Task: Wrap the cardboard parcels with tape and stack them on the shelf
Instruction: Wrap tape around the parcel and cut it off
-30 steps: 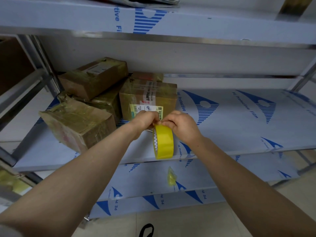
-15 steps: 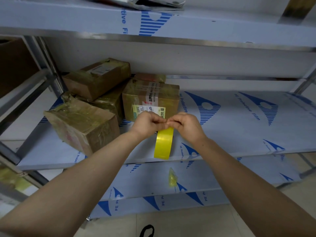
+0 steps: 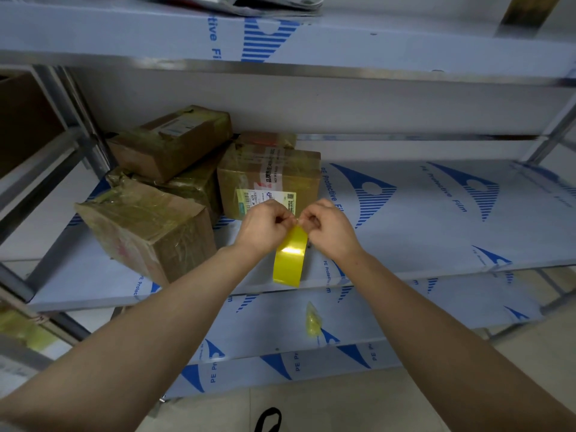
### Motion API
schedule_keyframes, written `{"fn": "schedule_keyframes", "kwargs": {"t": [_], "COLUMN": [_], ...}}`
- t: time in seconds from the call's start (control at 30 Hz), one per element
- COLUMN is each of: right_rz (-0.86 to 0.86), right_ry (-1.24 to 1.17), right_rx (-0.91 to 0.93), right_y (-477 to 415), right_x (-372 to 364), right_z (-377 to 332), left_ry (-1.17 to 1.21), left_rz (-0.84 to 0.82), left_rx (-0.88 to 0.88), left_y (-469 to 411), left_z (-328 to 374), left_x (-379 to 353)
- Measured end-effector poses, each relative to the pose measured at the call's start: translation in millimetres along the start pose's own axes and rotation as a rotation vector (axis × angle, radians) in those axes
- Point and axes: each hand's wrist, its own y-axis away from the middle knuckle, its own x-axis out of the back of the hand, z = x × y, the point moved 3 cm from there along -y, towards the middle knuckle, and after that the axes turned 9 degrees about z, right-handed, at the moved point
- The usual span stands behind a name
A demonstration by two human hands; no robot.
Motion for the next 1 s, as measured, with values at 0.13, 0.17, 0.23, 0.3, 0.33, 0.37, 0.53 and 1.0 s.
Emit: {"fn": "schedule_keyframes", "kwargs": {"t": [0.13,0.17,0.23,0.3,0.33,0.37,0.53,1.0], "right_rz": [0.024,0.002,-0.094,-0.18,-0.189,-0.179,-0.298,-0.371], "right_ry": [-0.482,-0.614,-0.677,-0.624,-0.601,-0.576,-0.115,0.529], "right_rx": [-0.401,-0.525,-0.573,-0.455,-0.422,-0.418,-0.162,0.147], "right_y": [12.2,19.2,34.5,47.0,50.2,51.9,43.1,42.4], "right_x": [1.4,0.0,-6.6,-17.0,-22.8,-26.6,-43.0,-97.5], "right_z": [7.9,12.0,13.7,4.8,-0.6,-7.2,-34.5,-58.6], "left_ry": [0.425,0.468,0.511,0.562,0.585,0.591,0.21,0.142], "left_rz": [-0.076,-0.088,-0.133,-0.141,-0.131,-0.114,0.049,0.772], "left_rx": [0.473,0.578,0.695,0.696,0.701,0.71,0.608,0.243], "left_y": [9.1,12.4,20.1,26.6,27.8,28.8,30.6,50.9], "left_z": [-8.6,-10.6,-11.7,-7.8,-8.5,-8.8,-24.4,-89.0], "left_x": [5.2,5.8,7.0,6.5,5.2,6.6,42.3,170.2]}}
